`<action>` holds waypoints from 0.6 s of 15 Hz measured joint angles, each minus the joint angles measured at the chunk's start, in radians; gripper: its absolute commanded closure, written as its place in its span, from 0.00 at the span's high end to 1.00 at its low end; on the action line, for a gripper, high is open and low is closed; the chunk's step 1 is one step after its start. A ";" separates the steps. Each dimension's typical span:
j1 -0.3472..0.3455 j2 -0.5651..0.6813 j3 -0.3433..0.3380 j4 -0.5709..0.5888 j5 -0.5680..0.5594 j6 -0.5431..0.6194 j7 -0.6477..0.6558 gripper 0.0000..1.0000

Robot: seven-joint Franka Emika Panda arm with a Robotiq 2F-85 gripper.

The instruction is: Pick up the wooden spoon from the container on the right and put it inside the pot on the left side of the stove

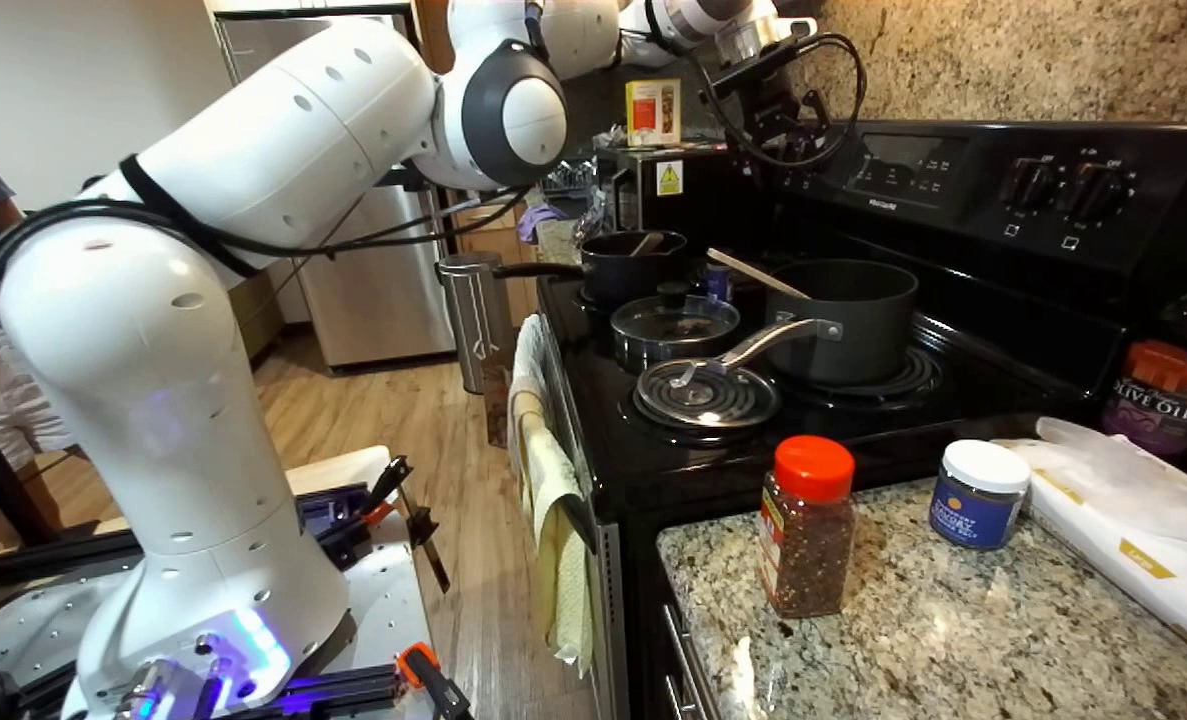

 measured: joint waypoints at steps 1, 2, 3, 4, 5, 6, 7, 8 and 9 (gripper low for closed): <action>-0.001 0.000 0.000 0.000 0.002 0.008 0.005 1.00; -0.002 0.000 0.001 0.000 0.002 0.011 0.008 1.00; -0.002 0.000 0.001 0.000 0.002 0.012 0.009 1.00; -0.002 0.000 0.002 0.000 0.002 0.012 0.010 1.00; -0.002 0.000 0.002 0.000 0.003 0.012 0.011 1.00; -0.002 0.000 0.003 0.000 0.003 0.012 0.011 1.00; -0.002 0.000 0.004 0.000 0.003 0.012 0.008 1.00; -0.003 0.000 0.008 0.000 0.004 0.012 0.002 1.00; -0.005 0.000 0.018 0.000 0.018 0.012 -0.009 1.00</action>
